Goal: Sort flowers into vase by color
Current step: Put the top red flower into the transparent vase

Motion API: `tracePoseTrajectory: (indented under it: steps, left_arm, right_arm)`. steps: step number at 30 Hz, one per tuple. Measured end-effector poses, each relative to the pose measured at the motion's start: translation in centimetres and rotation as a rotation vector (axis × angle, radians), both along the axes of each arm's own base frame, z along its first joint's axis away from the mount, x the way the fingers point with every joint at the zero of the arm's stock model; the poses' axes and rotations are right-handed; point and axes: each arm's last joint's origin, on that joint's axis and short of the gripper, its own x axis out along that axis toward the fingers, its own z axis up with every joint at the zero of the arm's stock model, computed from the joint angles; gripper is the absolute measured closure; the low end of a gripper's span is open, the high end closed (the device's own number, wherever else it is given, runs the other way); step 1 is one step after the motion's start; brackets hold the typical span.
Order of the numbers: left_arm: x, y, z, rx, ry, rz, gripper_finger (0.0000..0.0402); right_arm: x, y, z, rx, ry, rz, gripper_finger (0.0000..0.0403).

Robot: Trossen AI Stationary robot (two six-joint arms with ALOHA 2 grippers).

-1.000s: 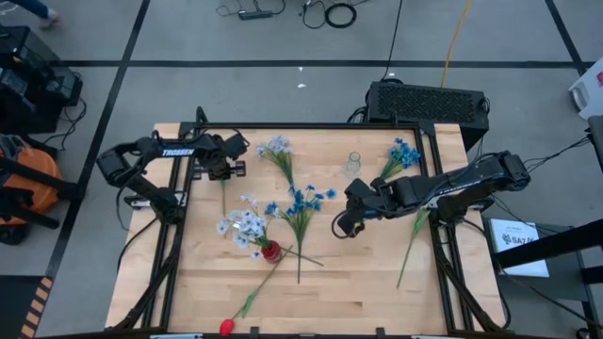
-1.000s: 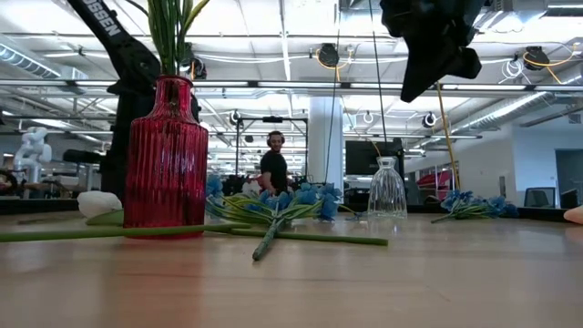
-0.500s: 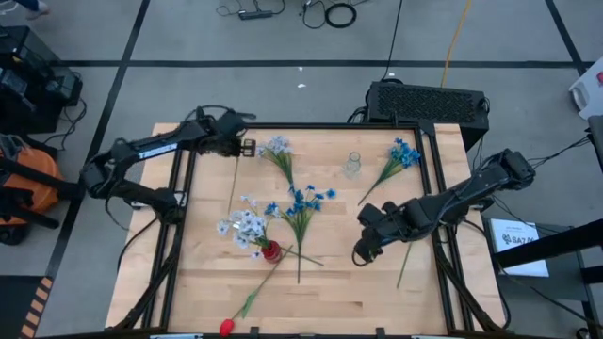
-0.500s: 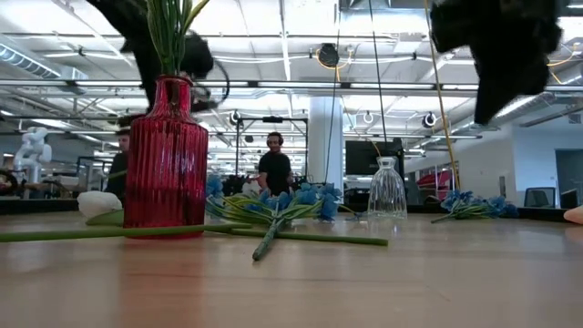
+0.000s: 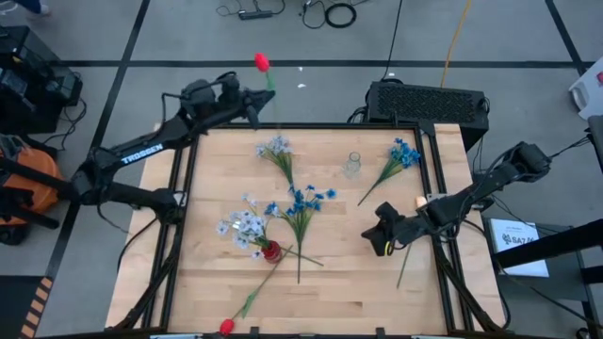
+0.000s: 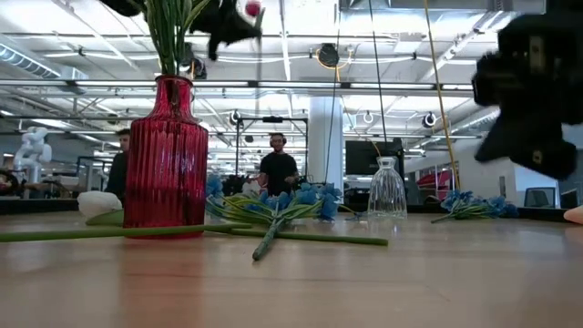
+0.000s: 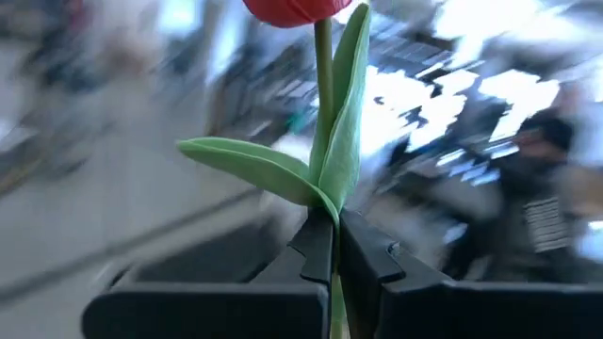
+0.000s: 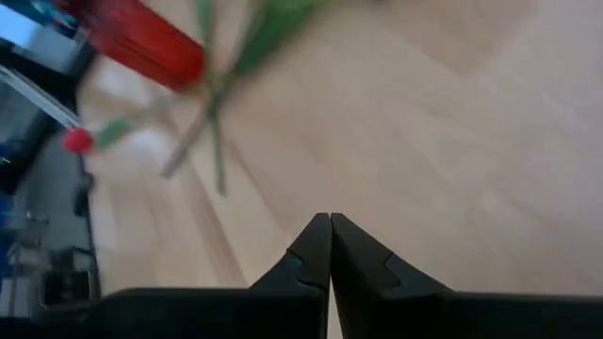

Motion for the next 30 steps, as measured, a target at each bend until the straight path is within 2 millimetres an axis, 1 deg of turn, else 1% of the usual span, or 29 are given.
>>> tracePoseTrajectory:
  steps: [2, 4, 7, 11, 14, 18, 22, 24, 26, 30]
  left_arm:
    - [1.2, -0.3, 0.4, 0.074, -0.098, -0.054, 0.0393]
    - [2.7, -0.5, 0.3, 0.134, -0.187, -0.084, 0.0393]
    - [5.3, -0.5, -1.3, 0.204, -0.255, -0.111, 0.0393]
    - [8.9, 0.1, -3.7, 0.205, -0.262, -0.143, 0.0393]
    - [11.4, 0.8, -4.9, 0.189, -0.241, -0.155, 0.0393]
    - [14.8, 1.5, -5.5, 0.208, -0.241, -0.18, 0.0393]
    - [17.6, 1.5, -6.3, 0.243, -0.226, -0.234, 0.0393]
    - [18.7, 1.4, -7.0, 0.239, -0.219, -0.247, 0.0393]
    - [19.2, 1.4, -7.7, 0.257, -0.199, -0.246, 0.0393]
    - [19.6, 1.5, -8.5, 0.266, -0.176, -0.234, 0.0393]
  right_arm:
    - [-0.4, -0.1, -0.7, 0.034, 0.035, 0.012, 0.0403]
    - [-0.6, -0.2, -1.2, 0.068, 0.069, 0.017, 0.0403]
    - [-0.7, -0.1, -1.5, 0.068, 0.084, 0.027, 0.0403]
    - [-0.7, -0.1, -1.5, 0.035, 0.079, 0.056, 0.0403]
    - [-0.7, -0.1, -1.5, 0.034, 0.079, 0.057, 0.0403]
    - [-0.7, -0.1, -1.5, 0.032, 0.078, 0.058, 0.0403]
    - [-0.7, -0.1, -1.5, 0.027, 0.078, 0.064, 0.0403]
    - [-0.7, -0.1, -1.5, 0.027, 0.078, 0.064, 0.0403]
    - [-0.7, -0.1, -1.5, 0.028, 0.078, 0.064, 0.0403]
    - [-0.7, -0.1, -1.5, 0.035, 0.078, 0.058, 0.0403]
